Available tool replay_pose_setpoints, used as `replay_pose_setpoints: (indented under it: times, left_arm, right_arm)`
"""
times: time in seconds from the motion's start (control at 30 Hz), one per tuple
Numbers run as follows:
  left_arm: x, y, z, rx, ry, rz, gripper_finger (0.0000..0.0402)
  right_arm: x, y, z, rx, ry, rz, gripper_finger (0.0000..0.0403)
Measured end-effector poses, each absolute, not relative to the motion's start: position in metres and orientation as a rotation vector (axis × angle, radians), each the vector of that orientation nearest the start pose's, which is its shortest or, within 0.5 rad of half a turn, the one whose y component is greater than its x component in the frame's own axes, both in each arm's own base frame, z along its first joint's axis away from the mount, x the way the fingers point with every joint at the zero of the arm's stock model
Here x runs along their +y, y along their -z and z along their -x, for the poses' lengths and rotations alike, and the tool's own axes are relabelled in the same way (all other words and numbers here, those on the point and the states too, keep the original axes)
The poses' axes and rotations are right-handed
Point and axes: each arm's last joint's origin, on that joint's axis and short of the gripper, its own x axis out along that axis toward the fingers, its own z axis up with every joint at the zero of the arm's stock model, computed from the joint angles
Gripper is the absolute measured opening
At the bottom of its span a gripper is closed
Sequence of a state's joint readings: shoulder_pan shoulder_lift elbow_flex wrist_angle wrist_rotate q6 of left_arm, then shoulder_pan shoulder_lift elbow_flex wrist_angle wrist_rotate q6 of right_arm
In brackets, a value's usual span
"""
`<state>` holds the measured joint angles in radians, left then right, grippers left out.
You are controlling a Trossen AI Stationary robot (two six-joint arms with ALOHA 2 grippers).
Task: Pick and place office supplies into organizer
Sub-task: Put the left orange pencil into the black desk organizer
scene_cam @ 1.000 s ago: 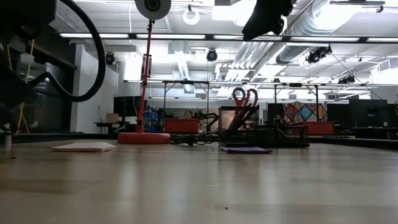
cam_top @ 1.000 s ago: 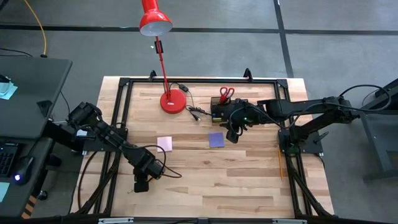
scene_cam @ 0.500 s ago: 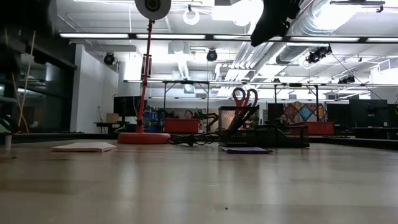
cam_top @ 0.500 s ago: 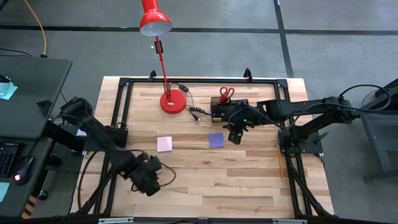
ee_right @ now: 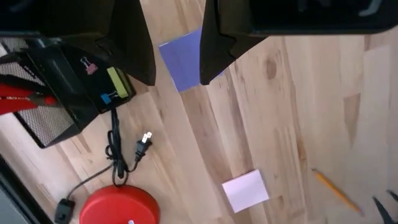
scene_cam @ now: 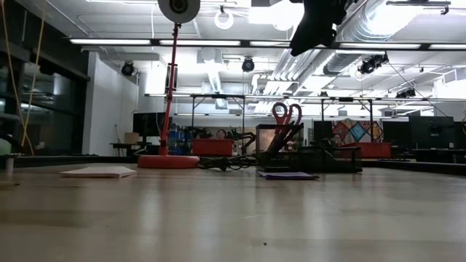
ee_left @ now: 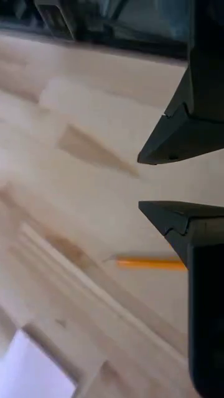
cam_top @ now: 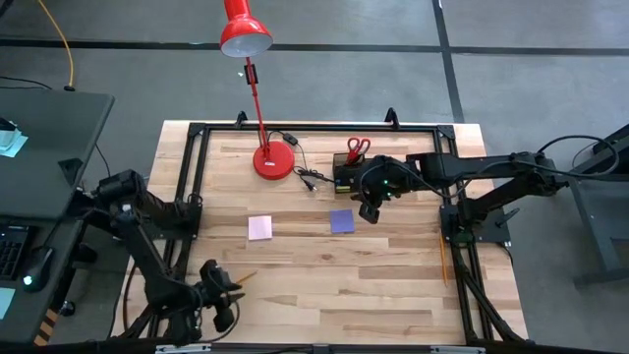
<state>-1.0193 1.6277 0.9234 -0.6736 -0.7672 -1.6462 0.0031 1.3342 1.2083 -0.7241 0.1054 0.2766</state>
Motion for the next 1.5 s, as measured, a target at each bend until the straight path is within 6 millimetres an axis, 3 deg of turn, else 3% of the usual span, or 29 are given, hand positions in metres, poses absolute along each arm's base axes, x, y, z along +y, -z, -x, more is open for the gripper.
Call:
replay_pose_setpoints:
  times: [0.27, 0.47, 0.87, 1.27, 1.5]
  left_arm:
    - [-0.228, -0.147, -0.158, 0.586, -0.504, 0.251, 0.0091]
    - [-0.226, -0.131, -0.139, 0.608, -0.537, 0.143, 0.0092]
    - [-0.24, -0.118, -0.112, 0.627, -0.455, 0.104, 0.0092]
    - [-0.228, -0.09, -0.115, 0.653, -0.49, 0.125, 0.0092]
    - [-0.23, -0.07, -0.118, 0.633, -0.473, 0.181, 0.0092]
  right_arm:
    - [-0.004, -0.315, -0.271, 0.837, 0.25, -0.3, 0.0114]
    - [-0.004, -0.316, -0.272, 0.821, 0.299, -0.415, 0.0114]
    - [-0.005, -0.32, -0.277, 0.728, 0.348, -0.537, 0.0114]
    - [-0.004, -0.323, -0.279, 0.697, 0.327, -0.561, 0.0114]
    - [-0.003, -0.322, -0.279, 0.714, 0.293, -0.577, 0.0114]
